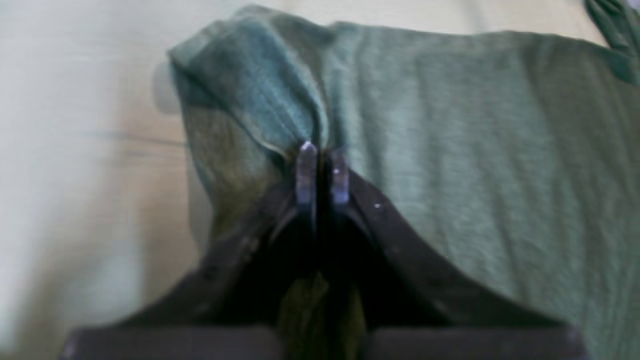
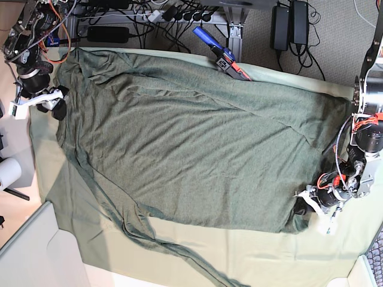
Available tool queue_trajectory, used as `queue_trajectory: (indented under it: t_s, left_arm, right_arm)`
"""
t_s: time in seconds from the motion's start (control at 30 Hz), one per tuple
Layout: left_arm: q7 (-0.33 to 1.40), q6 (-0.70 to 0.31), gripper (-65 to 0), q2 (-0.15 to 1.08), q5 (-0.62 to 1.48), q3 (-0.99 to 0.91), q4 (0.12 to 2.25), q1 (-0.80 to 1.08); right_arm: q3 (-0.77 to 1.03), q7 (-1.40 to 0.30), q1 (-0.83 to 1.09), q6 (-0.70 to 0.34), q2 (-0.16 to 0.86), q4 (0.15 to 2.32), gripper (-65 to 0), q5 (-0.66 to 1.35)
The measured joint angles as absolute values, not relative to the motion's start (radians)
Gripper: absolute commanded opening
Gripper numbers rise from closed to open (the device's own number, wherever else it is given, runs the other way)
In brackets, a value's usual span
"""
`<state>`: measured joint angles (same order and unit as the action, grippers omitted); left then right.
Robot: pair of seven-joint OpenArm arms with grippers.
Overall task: Fold the T-shirt properly
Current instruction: 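Release and regrasp the shirt's hem corners with both grippers, then fold the hem side over toward the collar with both grippers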
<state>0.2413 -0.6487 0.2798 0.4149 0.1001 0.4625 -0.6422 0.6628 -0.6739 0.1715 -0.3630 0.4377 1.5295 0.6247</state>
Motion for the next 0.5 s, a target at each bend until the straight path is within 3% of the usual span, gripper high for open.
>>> queue_trajectory:
  t_s: [0.5]
  left_arm:
    - [0.398, -0.671, -65.0, 0.365, 0.548, 0.101, 0.546, -0.640]
  right_arm:
    - [0.667, -0.623, -0.030, -0.365, 0.438, 1.510, -30.5, 0.585]
